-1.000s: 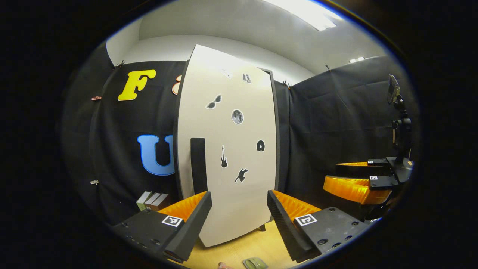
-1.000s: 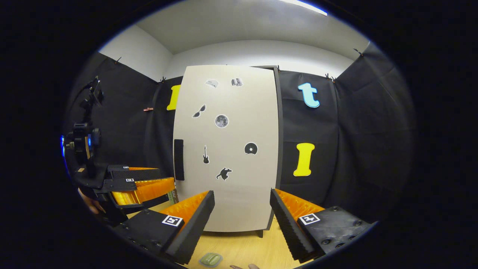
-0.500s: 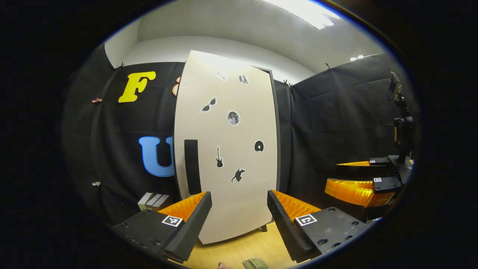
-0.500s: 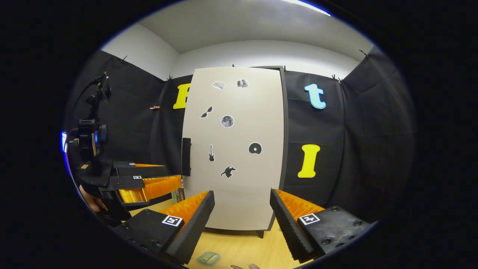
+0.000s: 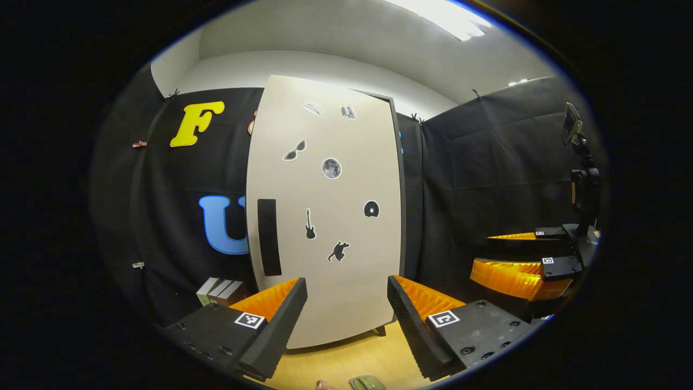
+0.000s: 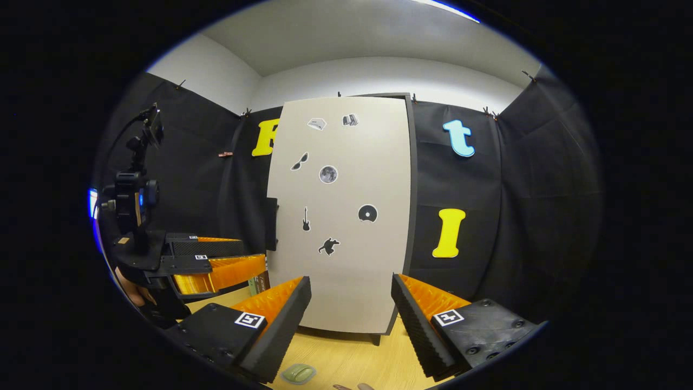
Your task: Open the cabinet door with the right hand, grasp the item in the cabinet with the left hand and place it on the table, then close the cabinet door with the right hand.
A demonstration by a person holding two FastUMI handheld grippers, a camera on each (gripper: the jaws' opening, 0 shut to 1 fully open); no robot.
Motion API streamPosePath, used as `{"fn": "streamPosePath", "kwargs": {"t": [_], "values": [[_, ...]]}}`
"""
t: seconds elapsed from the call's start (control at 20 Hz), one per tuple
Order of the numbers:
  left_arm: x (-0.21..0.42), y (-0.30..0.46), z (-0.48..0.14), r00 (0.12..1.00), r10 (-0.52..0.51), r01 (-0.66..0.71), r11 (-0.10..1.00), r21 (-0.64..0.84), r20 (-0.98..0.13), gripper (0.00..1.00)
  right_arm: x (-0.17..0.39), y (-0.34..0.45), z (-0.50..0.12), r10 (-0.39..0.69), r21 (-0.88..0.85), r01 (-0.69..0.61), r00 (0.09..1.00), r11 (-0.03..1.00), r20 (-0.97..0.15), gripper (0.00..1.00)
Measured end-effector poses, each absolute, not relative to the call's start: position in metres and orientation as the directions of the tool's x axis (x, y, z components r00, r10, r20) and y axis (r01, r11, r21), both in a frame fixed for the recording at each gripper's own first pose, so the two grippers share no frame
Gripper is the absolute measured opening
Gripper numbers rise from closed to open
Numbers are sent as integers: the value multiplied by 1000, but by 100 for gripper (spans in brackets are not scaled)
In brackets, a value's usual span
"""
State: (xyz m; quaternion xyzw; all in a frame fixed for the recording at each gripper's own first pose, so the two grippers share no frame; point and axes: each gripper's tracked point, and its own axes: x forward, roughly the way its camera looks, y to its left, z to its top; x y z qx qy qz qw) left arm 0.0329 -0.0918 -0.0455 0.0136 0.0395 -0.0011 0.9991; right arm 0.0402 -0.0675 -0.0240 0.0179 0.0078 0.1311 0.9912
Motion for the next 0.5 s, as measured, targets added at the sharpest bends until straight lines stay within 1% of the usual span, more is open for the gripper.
{"fn": "streamPosePath", "kwargs": {"t": [0.5], "values": [[43, -93, -47, 998, 10, -7, 999, 40, -68, 94, 38, -78, -23, 264, 53, -263, 964, 963, -18, 97]]}}
